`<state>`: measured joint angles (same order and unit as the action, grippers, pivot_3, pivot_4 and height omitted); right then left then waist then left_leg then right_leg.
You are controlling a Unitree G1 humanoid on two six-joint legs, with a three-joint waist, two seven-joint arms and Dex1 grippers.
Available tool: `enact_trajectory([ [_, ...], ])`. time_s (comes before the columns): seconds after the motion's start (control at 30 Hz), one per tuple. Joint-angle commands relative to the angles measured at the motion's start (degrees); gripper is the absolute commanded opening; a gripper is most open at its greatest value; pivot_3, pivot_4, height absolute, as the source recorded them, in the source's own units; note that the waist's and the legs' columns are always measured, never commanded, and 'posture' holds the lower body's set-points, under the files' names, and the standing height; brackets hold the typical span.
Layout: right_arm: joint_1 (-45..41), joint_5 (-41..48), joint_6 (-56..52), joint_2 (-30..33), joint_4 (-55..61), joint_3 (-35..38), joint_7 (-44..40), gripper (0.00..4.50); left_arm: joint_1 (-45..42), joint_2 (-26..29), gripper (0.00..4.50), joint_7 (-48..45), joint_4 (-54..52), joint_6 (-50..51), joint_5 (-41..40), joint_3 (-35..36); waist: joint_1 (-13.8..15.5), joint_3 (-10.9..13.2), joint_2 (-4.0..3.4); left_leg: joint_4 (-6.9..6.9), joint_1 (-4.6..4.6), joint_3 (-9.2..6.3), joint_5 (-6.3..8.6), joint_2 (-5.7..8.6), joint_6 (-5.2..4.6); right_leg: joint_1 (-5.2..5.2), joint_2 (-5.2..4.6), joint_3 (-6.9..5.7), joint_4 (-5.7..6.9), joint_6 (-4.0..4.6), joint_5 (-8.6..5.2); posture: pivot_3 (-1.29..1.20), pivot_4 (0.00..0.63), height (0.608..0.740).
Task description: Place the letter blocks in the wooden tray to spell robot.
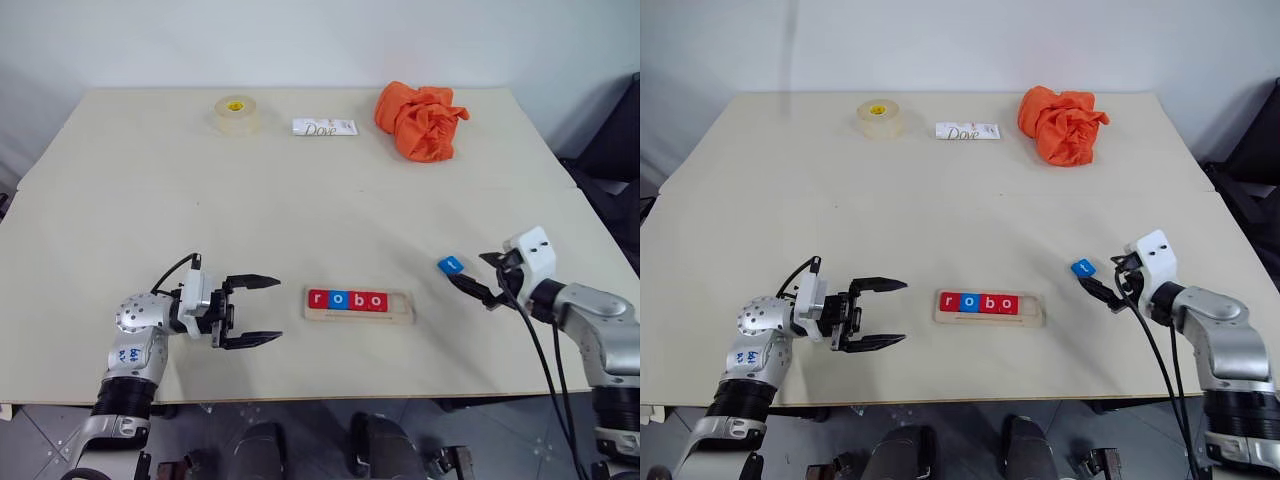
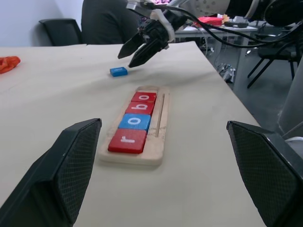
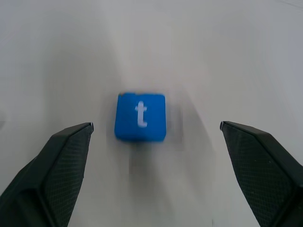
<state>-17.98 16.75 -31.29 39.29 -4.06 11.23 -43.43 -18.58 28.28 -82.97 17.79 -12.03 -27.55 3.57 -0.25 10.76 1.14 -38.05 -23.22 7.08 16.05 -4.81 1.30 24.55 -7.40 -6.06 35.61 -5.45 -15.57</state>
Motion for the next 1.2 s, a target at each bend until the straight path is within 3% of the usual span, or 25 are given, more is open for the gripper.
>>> enact_trajectory([
  [0.03, -1.5, -1.1, 1.4, -1.0, -2.3, -1.1, 1.3, 4.49, 1.7, 1.0, 4.50, 1.2, -3.5, 0.3, -1.0, 1.4, 0.1, 0.0, 0.00, -0.01, 0.00, 0.00, 0.00, 0.00, 0.00, 0.00, -0.01, 0.00, 0.01, 0.00, 0.00, 0.00, 0.150, 0.740],
  [0.17, -1.5, -1.2, -0.2, -1.9, -2.6, -2.7, 1.9, 4.49, 2.9, 1.2, 4.50, 2.0, -4.9, 0.6, -1.1, 1.6, 0.1, 0.0, 0.00, -0.01, 0.00, -0.01, 0.00, 0.00, 0.00, -0.01, -0.01, 0.00, 0.01, 0.00, 0.00, 0.00, 0.150, 0.740],
  [0.2, -1.5, -1.2, -1.2, -2.0, -2.7, -2.9, 2.2, 4.31, 3.0, 1.2, 4.50, 2.1, -5.2, 0.7, -1.1, 1.5, 0.0, 0.0, 0.00, -0.01, 0.00, -0.01, 0.00, 0.00, 0.00, -0.01, -0.01, 0.00, 0.01, 0.00, 0.00, 0.00, 0.150, 0.740],
  [0.3, -0.9, -1.0, -1.7, -2.5, -1.0, -2.7, 3.5, 3.57, 3.1, 1.1, 4.50, 2.5, -5.5, 0.8, -1.1, 1.4, 0.0, 0.0, 0.00, -0.01, 0.02, -0.02, 0.00, -0.01, 0.00, -0.02, 0.00, 0.00, 0.02, 0.00, 0.00, 0.00, 0.150, 0.740],
  [0.5, -0.6, -0.8, -3.4, -4.9, 3.7, -1.1, 8.6, 1.48, 1.9, 0.5, 4.50, 2.0, -4.6, 0.6, -0.9, 0.6, 0.0, 0.0, -0.01, -0.01, 0.02, -0.01, 0.00, -0.01, 0.00, -0.01, 0.00, 0.00, 0.04, 0.00, 0.00, 0.00, 0.150, 0.740],
  [0.93, 10.5, 2.6, -27.4, -19.6, 38.2, 7.3, 32.5, 1.46, -1.2, -0.2, 4.50, -0.6, -1.3, 1.0, -0.8, -0.4, 0.1, 0.0, -0.02, 0.02, -0.06, -0.06, 0.02, 0.00, 0.00, 0.02, -0.02, -0.02, -0.01, 0.01, -0.01, 0.00, 0.150, 0.740],
  [1.2, 14.7, 1.8, -31.9, -25.1, 43.2, 4.9, 38.0, 1.46, -3.3, -0.2, 4.50, -2.2, 1.2, 0.9, -0.5, -0.5, -0.1, 0.0, -0.03, 0.04, -0.05, -0.08, 0.02, -0.02, -0.01, 0.03, 0.01, -0.02, -0.01, 0.05, -0.03, 0.00, 0.150, 0.740],
])
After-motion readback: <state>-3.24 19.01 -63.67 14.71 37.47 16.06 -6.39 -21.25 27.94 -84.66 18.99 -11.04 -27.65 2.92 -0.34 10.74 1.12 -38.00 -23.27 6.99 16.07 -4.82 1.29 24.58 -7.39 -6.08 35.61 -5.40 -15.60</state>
